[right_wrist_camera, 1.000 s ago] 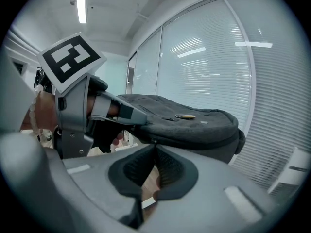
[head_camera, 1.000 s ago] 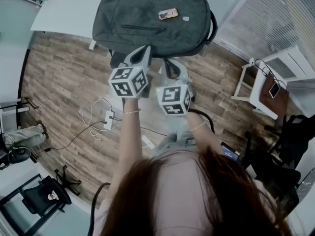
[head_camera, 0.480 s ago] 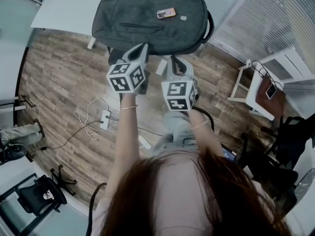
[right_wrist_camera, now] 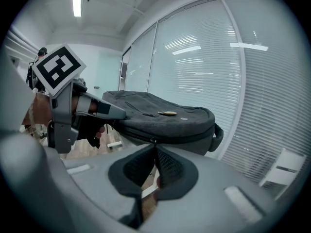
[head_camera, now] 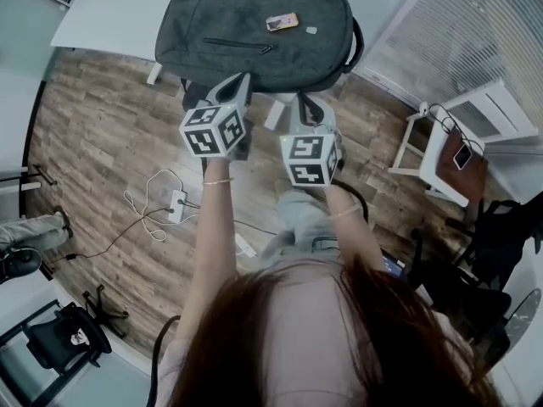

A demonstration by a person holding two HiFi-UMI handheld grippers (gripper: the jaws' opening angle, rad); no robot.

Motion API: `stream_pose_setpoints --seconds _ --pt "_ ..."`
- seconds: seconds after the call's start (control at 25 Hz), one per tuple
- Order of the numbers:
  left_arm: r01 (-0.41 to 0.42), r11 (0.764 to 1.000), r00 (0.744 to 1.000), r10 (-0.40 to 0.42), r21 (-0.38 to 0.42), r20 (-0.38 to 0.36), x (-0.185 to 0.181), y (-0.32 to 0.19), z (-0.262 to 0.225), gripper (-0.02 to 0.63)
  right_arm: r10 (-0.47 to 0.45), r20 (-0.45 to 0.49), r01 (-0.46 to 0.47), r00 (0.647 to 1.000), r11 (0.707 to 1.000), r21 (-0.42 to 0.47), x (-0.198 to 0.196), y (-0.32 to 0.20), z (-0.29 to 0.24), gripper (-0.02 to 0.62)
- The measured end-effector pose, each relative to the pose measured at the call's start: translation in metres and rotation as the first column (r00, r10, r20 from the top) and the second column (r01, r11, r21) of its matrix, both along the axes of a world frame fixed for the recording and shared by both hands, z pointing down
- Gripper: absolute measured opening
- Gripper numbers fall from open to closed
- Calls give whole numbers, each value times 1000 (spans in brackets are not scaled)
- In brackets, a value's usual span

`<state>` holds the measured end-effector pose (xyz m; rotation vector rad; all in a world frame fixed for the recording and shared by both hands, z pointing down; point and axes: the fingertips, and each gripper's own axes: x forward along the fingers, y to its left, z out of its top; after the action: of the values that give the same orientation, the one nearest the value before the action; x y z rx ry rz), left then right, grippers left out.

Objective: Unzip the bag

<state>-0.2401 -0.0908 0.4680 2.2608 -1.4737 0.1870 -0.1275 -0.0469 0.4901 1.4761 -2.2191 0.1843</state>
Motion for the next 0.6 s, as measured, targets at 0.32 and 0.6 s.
stream_pose_setpoints --seconds 0.32,0.6 --pt "-9 1000 1000 9 9 3 -1 1 0 8 38 -13 -38 999 999 -8 21 -7 -2 11" --pt "-13 1000 1000 13 26 13 0 2 1 8 25 -40 -25 999 1000 -10 38 -12 -4 11"
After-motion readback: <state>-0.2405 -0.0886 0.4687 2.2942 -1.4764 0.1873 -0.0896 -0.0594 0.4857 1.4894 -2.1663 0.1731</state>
